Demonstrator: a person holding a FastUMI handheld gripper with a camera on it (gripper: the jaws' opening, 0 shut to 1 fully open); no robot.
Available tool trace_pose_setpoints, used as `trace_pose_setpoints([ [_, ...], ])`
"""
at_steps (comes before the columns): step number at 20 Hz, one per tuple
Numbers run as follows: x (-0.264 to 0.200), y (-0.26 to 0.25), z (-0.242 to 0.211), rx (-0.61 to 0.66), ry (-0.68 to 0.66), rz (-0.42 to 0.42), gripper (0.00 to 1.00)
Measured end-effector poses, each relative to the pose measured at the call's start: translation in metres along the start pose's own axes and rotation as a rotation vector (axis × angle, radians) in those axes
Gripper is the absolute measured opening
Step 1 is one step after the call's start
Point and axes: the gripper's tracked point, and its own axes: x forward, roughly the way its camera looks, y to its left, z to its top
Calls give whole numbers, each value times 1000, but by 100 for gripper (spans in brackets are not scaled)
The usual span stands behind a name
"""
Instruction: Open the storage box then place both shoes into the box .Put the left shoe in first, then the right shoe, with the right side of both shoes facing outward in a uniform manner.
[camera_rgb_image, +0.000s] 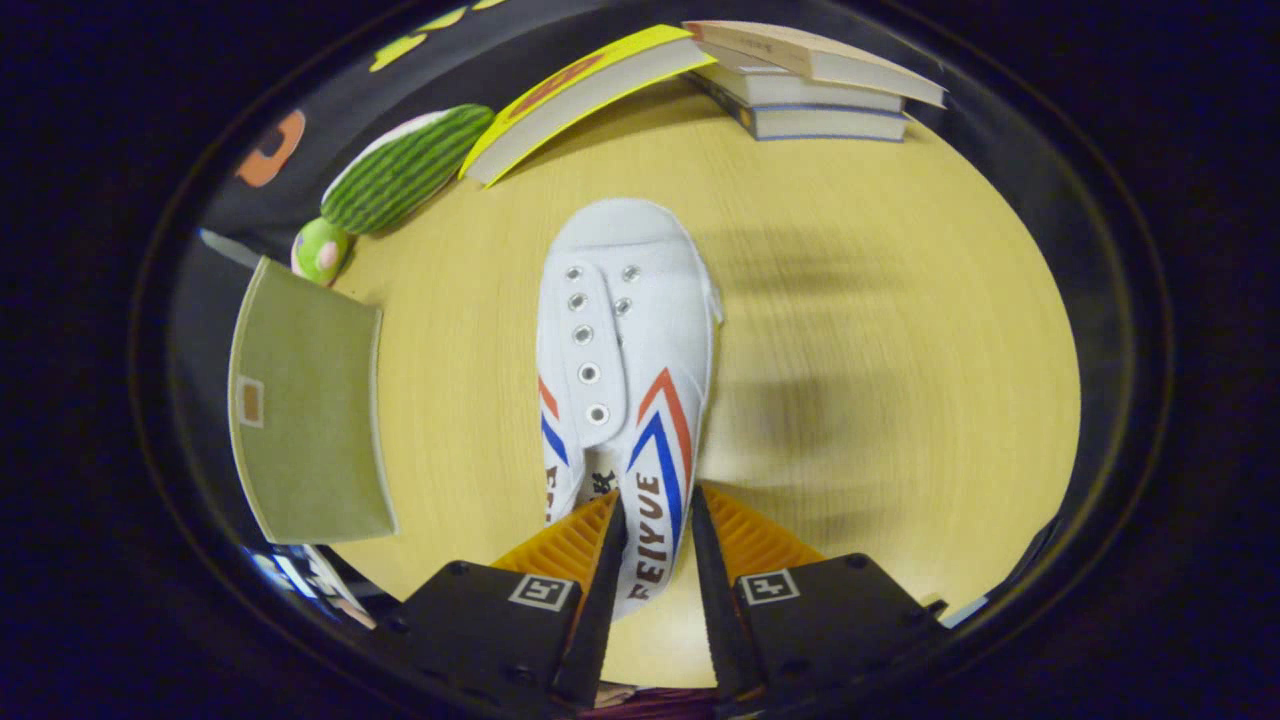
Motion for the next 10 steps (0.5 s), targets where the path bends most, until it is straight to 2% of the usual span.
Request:
trace_pose_setpoints([
  [2,1,-1,1,24,-6,30,47],
  [6,0,-3,2,13,-18,1,46],
  [7,-2,-4,2,53,-28,-10,44],
  [8,-1,-4,2,99,-34,0,35],
  [9,-4,-2,2,117,-28,27,31],
  [10,-4,2,3,134,-31,43,23],
])
